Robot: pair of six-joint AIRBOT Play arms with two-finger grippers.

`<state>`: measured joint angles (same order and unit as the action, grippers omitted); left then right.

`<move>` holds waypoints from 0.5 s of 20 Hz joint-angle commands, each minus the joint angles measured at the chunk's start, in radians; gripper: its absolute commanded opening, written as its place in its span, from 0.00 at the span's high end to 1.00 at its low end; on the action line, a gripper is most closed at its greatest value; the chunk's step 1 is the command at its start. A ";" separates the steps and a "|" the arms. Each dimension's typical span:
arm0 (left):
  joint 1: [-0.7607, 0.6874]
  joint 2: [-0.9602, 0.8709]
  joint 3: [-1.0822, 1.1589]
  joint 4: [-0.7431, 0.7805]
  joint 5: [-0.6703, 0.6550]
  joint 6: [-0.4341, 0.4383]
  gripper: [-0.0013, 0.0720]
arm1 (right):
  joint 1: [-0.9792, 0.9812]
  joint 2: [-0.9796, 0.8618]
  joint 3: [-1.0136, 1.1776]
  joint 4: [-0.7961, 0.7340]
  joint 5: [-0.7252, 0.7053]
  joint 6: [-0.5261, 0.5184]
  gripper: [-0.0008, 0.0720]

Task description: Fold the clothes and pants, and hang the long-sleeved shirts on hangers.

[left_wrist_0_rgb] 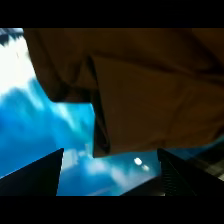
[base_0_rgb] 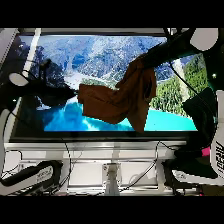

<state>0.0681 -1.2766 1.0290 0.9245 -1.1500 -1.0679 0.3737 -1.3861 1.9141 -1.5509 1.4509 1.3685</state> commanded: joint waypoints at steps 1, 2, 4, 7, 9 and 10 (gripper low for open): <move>-0.008 -0.105 -0.062 -0.092 -0.022 0.108 0.10 | -0.021 0.001 -0.014 0.003 0.000 -0.001 0.97; -0.019 -0.134 -0.062 -0.092 -0.021 0.148 0.10 | -0.020 0.001 -0.014 0.003 -0.003 -0.001 0.97; -0.042 -0.194 -0.062 -0.092 -0.022 0.187 0.10 | -0.021 0.001 -0.014 0.003 -0.003 -0.001 0.97; -0.058 -0.240 -0.061 -0.109 0.026 0.195 0.10 | -0.021 0.001 -0.014 0.003 -0.003 -0.001 0.97; -0.042 -0.240 -0.050 -0.147 0.119 0.183 0.10 | -0.021 0.001 -0.014 0.002 -0.003 -0.002 0.97; -0.029 -0.240 -0.036 -0.151 0.163 0.141 0.10 | -0.021 0.001 -0.014 0.002 -0.003 -0.002 0.97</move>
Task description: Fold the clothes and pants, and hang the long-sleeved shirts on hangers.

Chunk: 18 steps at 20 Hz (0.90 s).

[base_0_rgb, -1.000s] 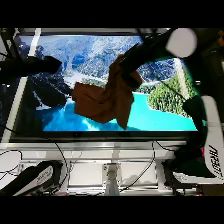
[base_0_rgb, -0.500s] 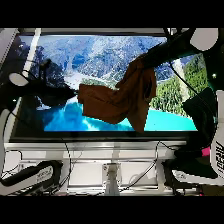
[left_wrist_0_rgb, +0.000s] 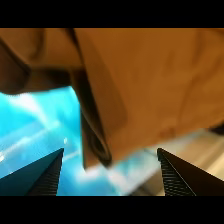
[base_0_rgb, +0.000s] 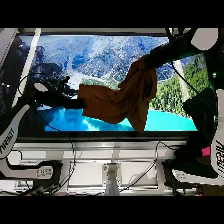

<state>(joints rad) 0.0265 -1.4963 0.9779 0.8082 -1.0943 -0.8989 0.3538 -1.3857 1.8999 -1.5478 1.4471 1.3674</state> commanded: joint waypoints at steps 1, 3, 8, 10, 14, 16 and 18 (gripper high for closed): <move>0.026 -0.021 0.031 -0.035 0.149 -0.073 0.10 | -0.001 0.001 0.000 -0.001 0.001 -0.001 0.97; 0.050 -0.021 0.067 -0.035 0.241 -0.150 0.10 | -0.001 0.001 0.000 -0.002 0.001 -0.001 0.97; 0.056 -0.093 0.198 -0.035 0.315 -0.208 0.10 | -0.001 0.000 0.000 -0.001 0.001 -0.001 0.97; 0.056 -0.163 0.279 -0.034 0.301 -0.252 0.10 | -0.001 -0.005 0.000 -0.001 0.001 -0.001 0.97; 0.056 -0.312 0.421 -0.020 0.175 -0.253 0.11 | -0.001 -0.014 0.000 -0.001 0.000 -0.001 0.97; 0.052 -0.364 0.455 -0.020 0.139 -0.222 0.11 | -0.001 -0.014 0.000 -0.001 0.001 -0.001 0.97; 0.048 -0.385 0.470 -0.019 0.124 -0.192 0.11 | -0.001 -0.014 0.000 -0.001 0.001 -0.001 0.97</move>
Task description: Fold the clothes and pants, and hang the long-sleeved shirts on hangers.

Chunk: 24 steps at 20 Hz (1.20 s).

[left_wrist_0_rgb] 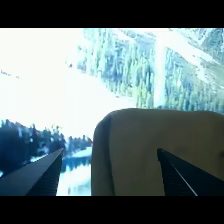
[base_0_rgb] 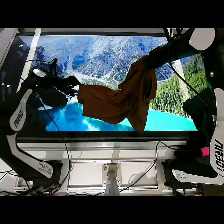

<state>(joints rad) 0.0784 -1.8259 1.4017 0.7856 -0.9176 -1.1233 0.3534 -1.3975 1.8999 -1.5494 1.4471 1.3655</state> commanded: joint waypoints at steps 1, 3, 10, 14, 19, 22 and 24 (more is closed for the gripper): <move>-0.007 -0.058 0.046 0.006 -0.052 0.032 0.11 | 0.000 -0.002 0.000 0.001 0.000 0.001 0.97; -0.016 -0.060 0.046 0.039 -0.053 0.031 0.11 | 0.000 -0.002 0.000 0.001 0.000 0.001 0.97; -0.088 -0.065 0.047 0.111 -0.115 0.127 0.64 | 0.000 -0.002 0.000 0.001 0.001 0.001 0.97; -0.092 -0.060 0.080 0.099 -0.101 0.136 0.96 | 0.000 -0.002 0.000 -0.006 0.000 0.001 0.97; -0.035 0.066 0.222 0.096 -0.100 0.136 0.96 | -0.007 -0.002 0.000 -0.111 0.001 0.001 0.97; 0.036 0.176 0.297 0.097 -0.088 0.137 0.96 | -0.070 -0.002 0.000 -0.111 0.002 0.002 0.97; 0.097 0.257 0.311 0.096 -0.061 0.137 0.96 | -0.140 -0.002 0.000 -0.110 0.001 0.002 0.97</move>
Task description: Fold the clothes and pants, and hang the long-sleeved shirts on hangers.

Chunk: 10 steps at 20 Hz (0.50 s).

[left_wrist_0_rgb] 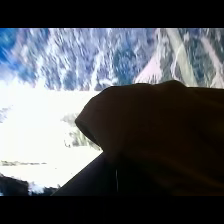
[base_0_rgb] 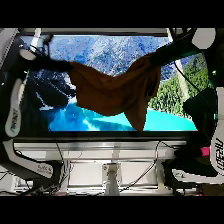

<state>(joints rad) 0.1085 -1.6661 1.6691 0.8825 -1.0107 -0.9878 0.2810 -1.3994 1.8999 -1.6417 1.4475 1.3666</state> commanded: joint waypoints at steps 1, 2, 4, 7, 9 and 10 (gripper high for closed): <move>0.096 0.132 0.043 -0.001 0.047 0.001 0.96 | -0.106 0.000 0.000 -0.013 -0.001 0.001 0.97; 0.126 0.168 0.043 -0.001 0.059 0.001 0.96 | -0.148 0.000 0.000 -0.003 -0.007 0.000 0.97; 0.169 0.225 0.043 -0.001 0.084 0.001 0.96 | -0.217 0.000 0.000 0.026 -0.048 -0.015 0.97; 0.200 0.288 0.043 -0.001 0.112 0.001 0.96 | -0.277 0.003 0.001 0.089 -0.102 -0.052 0.97; 0.204 0.325 0.043 -0.001 0.133 0.001 0.96 | -0.273 0.017 0.003 0.129 -0.092 -0.055 0.97; 0.204 0.345 0.043 -0.001 0.151 0.001 0.96 | -0.267 0.030 0.003 0.153 -0.084 -0.074 0.97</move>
<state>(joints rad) 0.2939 -1.3792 1.7100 0.8742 -0.9119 -0.9871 0.0322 -1.3876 1.9015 -1.5501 1.3697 1.3228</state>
